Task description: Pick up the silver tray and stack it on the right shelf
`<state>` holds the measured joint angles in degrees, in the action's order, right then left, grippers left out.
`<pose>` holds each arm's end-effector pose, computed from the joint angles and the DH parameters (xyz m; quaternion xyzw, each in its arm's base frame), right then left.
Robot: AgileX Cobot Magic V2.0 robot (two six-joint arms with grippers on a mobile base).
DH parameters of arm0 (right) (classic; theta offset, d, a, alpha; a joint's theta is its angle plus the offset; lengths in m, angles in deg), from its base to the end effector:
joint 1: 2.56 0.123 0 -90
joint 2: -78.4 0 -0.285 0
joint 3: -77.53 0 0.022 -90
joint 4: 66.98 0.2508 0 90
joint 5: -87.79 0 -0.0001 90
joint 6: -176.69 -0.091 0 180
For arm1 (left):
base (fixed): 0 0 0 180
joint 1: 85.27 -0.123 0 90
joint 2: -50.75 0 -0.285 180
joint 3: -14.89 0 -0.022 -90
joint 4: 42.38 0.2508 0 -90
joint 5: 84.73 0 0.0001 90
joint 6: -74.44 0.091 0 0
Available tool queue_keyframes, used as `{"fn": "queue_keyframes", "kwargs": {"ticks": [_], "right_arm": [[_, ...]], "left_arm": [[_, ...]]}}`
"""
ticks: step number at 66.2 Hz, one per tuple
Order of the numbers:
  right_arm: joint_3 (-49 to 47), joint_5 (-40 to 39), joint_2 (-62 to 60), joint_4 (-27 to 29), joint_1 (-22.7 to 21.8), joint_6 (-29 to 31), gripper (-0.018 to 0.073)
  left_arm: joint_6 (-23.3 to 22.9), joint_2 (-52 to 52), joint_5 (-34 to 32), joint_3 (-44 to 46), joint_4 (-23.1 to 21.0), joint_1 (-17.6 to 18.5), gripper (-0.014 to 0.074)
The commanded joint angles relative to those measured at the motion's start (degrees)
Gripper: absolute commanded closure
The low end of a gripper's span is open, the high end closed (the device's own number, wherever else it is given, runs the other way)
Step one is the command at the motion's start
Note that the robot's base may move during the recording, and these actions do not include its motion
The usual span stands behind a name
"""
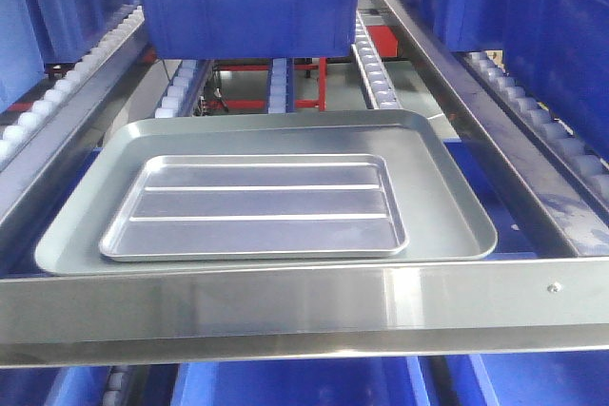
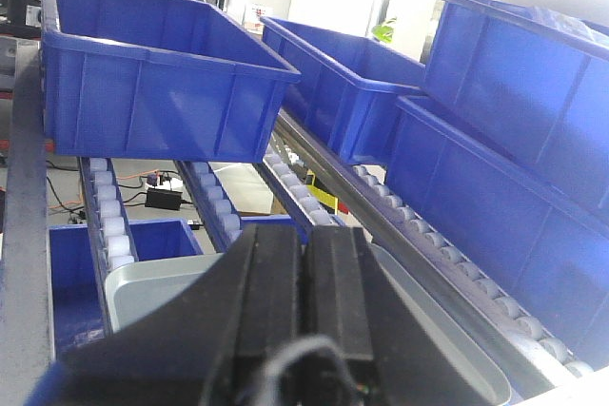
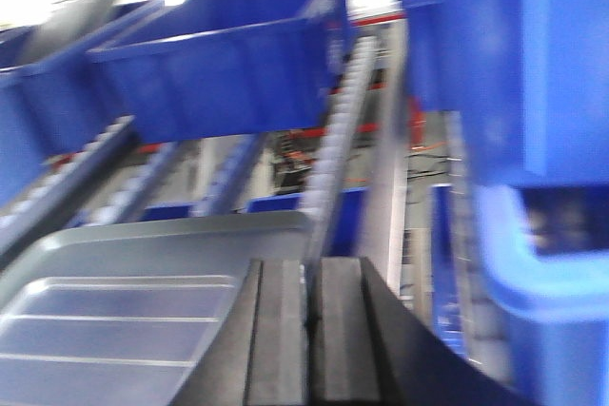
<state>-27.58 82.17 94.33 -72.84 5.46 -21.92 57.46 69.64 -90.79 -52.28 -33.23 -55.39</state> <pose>0.0669 0.0103 0.2271 0.0244 0.6766 0.1362 0.7232 0.0588 -0.0355 0.2700 0.1291 0.6302 -0.2528 0.7227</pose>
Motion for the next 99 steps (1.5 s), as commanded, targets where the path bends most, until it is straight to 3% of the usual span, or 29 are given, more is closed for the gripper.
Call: {"fn": "queue_keyframes", "kwargs": {"ticks": [1,6,14,64,67,74,76,78,81,88,92,94,99], "right_arm": [[1.8,-5.5,-4.9,1.3,-3.7,3.3,0.0506],[4.2,-4.3,-10.5,1.3,-4.5,3.4,0.0506],[4.0,-0.5,-8.9,0.6,-4.5,3.4,0.0506],[4.0,-1.3,-9.8,0.5,-4.5,3.4,0.0506],[4.0,-1.3,-9.8,0.5,-4.5,3.4,0.0506],[4.0,-1.3,-9.8,0.5,-4.5,3.4,0.0506],[4.0,-1.3,-9.8,0.5,-4.5,3.4,0.0506],[4.0,-1.3,-9.8,0.5,-4.5,3.4,0.0506],[4.0,-1.3,-9.8,0.5,-4.5,3.4,0.0506],[4.0,-1.3,-9.8,0.5,-4.5,3.4,0.0506],[4.0,-1.3,-9.8,0.5,-4.5,3.4,0.0506],[4.0,-1.2,-9.8,0.5,-4.5,3.4,0.0506],[4.0,-1.2,-9.8,0.5,-4.5,3.4,0.0506]], "left_arm": [[-0.1,0.5,-4.9,1.8,0.0,0.3,0.0687],[-0.1,0.5,-4.9,1.8,0.0,0.3,0.0687],[-0.1,0.5,-5.0,1.8,0.0,0.3,0.0687],[0.3,0.3,-4.5,1.6,0.7,0.1,0.0687],[3.5,-0.3,-3.1,1.5,0.8,-1.4,0.0687],[18.7,-2.8,1.8,-0.3,-1.6,-8.3,0.0687],[23.0,-3.7,1.8,-1.3,-4.0,-10.8,0.0691],[25.1,-4.7,1.4,-2.7,-9.2,-13.7,0.0696],[25.4,-6.5,0.5,-4.5,-13.0,-16.6,0.0696],[25.3,-11.1,-0.3,-10.4,-13.5,-22.5,0.0696],[25.2,-12.7,-2.0,-13.6,-14.1,-24.1,0.0696],[25.2,-12.4,1.7,-13.1,-14.0,-24.6,0.0696],[25.2,-12.4,2.5,-13.3,-13.9,-25.0,0.0696]]}}
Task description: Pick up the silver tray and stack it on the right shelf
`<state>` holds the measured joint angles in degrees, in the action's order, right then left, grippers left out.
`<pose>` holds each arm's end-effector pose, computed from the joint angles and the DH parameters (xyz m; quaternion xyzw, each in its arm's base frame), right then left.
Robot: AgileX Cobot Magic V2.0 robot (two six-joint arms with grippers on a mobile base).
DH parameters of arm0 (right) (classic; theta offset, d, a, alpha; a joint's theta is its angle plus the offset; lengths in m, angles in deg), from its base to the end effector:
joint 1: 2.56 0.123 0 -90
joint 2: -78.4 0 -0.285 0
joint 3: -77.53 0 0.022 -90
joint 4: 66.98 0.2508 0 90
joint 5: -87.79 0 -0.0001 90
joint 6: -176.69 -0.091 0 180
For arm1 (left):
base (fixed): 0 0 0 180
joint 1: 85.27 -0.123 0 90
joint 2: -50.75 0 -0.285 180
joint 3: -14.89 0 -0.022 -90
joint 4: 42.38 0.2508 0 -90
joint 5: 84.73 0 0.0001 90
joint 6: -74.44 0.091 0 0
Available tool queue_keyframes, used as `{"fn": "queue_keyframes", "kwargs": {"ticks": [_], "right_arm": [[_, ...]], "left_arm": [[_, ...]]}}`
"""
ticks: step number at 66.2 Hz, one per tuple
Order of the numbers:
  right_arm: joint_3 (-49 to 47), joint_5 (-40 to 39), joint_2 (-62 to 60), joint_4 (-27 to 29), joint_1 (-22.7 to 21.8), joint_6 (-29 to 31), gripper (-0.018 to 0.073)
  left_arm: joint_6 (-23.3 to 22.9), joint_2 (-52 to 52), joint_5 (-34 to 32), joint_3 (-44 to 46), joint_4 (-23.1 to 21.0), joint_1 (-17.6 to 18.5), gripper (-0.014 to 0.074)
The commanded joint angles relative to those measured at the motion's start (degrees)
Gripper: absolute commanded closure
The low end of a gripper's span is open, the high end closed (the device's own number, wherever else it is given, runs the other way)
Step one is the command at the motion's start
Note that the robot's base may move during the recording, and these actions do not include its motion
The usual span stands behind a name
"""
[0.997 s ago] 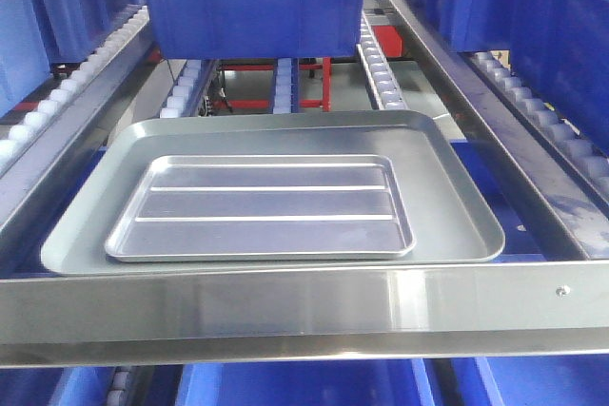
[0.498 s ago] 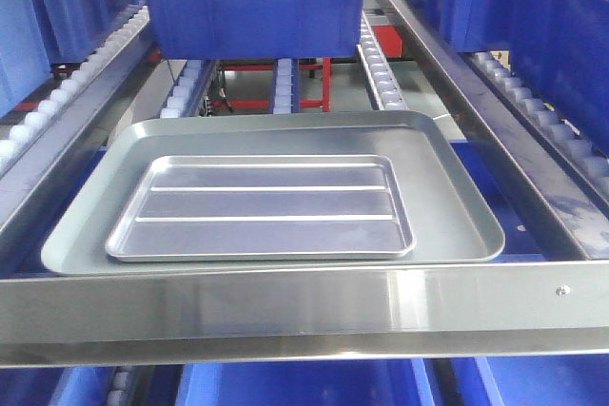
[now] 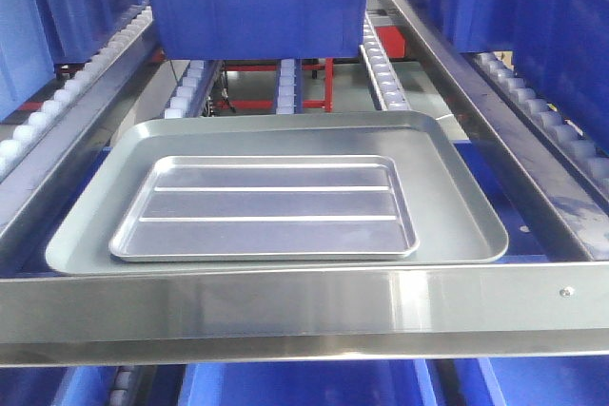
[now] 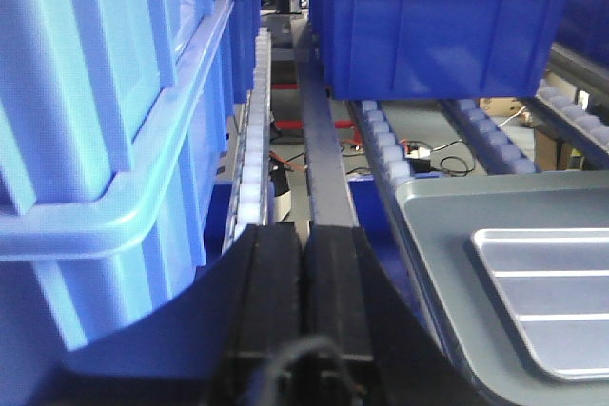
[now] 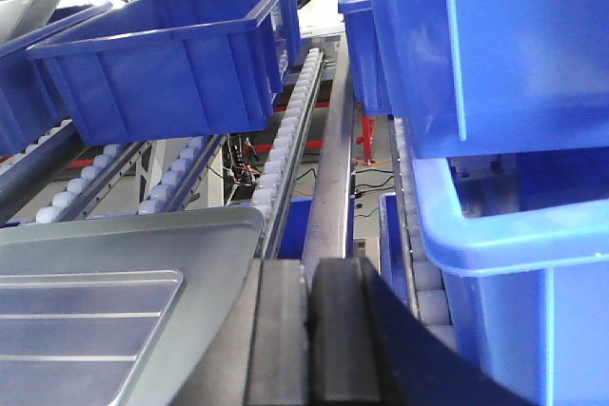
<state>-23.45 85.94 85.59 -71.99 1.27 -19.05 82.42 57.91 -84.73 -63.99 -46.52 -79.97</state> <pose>0.0565 0.0040 0.2060 0.0394 0.6704 0.0949 0.7349 0.0565 -0.0052 0.2040 0.0544 0.6801 -0.0093 0.7311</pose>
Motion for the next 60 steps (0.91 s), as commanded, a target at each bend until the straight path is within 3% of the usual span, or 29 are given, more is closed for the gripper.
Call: {"fn": "queue_keyframes", "kwargs": {"ticks": [1,15,60], "right_arm": [[-0.1,-4.9,-1.0,-0.3,-0.3,0.5,0.0506],[-0.1,-4.9,-1.0,-0.3,-0.3,0.5,0.0506],[-0.1,-4.9,-1.0,-0.3,-0.3,0.5,0.0506]], "left_arm": [[0.2,-0.7,-3.4,-1.6,-0.6,-0.4,0.0696],[0.2,-0.7,-7.6,-1.6,-0.6,-0.4,0.0696],[0.2,-0.7,-7.6,-1.6,-0.6,-0.4,0.0696]]}}
